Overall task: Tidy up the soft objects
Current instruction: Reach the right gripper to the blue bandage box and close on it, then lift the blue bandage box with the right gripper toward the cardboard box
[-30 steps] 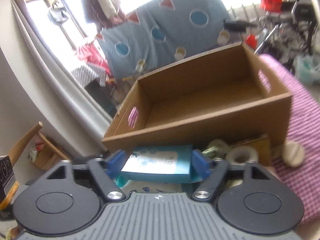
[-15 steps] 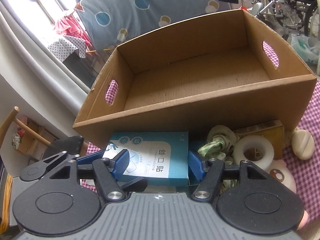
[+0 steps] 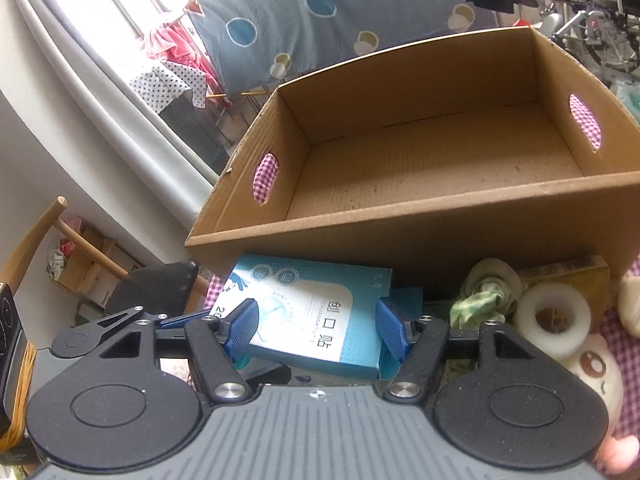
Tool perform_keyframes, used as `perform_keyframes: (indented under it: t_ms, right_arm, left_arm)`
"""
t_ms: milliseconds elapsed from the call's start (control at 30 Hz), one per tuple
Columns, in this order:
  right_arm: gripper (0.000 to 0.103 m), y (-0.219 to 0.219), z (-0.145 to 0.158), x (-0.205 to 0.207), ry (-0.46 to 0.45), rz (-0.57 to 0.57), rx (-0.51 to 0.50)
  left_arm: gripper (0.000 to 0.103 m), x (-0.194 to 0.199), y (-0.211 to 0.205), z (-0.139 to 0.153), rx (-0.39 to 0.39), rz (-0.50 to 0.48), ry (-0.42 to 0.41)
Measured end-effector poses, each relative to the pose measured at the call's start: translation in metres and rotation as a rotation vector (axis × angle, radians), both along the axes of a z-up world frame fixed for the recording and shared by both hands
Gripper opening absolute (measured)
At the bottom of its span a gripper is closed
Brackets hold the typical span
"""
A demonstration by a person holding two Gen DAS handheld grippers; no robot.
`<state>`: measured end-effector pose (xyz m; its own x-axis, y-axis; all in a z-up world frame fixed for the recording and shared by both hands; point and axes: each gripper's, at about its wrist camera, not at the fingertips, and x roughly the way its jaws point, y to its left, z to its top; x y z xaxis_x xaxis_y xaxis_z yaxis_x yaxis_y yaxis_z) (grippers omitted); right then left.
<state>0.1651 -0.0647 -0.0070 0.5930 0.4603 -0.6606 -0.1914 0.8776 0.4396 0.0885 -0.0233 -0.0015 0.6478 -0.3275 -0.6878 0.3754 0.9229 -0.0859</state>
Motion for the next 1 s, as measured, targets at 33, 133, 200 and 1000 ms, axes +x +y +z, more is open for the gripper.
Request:
perform_keyframes:
  t_ms: [33, 133, 200, 1000]
  right_arm:
    - [0.068, 0.001, 0.001, 0.001, -0.002, 0.001, 0.000]
    - [0.064, 0.004, 0.000, 0.004, -0.009, 0.007, -0.003]
    - [0.059, 0.005, 0.002, 0.004, -0.017, 0.023, 0.003]
    - [0.057, -0.008, -0.001, -0.003, -0.012, -0.055, 0.029]
  left_arm:
    - [0.073, 0.001, -0.001, 0.000, 0.003, 0.000, -0.002]
    - [0.070, 0.004, -0.004, -0.001, 0.012, 0.000, -0.001]
    - [0.070, 0.004, -0.005, -0.001, 0.012, -0.006, 0.000]
    - [0.095, -0.001, -0.005, 0.007, 0.054, -0.002, -0.060]
